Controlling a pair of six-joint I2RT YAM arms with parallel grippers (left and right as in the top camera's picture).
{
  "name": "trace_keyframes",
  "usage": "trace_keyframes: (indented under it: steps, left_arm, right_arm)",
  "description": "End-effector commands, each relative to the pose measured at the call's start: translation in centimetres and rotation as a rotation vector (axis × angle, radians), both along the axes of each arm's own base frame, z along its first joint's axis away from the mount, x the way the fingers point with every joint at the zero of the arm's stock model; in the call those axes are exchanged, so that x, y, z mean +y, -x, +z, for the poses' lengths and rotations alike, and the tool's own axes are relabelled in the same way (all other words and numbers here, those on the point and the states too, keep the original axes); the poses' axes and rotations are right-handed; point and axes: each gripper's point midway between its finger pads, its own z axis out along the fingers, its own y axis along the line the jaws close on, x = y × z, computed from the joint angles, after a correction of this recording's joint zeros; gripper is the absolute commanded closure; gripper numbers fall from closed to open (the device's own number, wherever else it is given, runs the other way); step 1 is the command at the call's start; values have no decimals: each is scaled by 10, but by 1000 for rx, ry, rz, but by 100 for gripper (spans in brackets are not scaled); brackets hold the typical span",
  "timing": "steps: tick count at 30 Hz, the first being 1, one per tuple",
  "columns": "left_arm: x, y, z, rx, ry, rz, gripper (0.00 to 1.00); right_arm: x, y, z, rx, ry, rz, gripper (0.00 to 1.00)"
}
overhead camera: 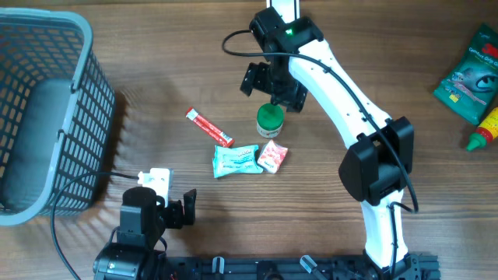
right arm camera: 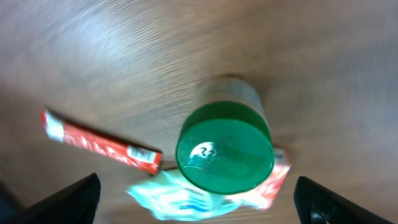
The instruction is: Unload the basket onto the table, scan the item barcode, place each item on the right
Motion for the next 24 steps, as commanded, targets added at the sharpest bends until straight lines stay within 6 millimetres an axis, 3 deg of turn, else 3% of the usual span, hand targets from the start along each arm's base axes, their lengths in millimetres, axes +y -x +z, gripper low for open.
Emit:
trace_keyframes:
  steps: [1,5,24]
  left_arm:
    - [1,0,0,-3,-6,3,0]
    - [1,0,0,-3,-6,3,0]
    - [1,0,0,-3,-6,3,0]
  right_arm:
    - [-9,4,-1,58,32,-411,0]
    - [-13,12,-17,104,63,-504,0]
    - [-5,15,-78,142,31,-505,0]
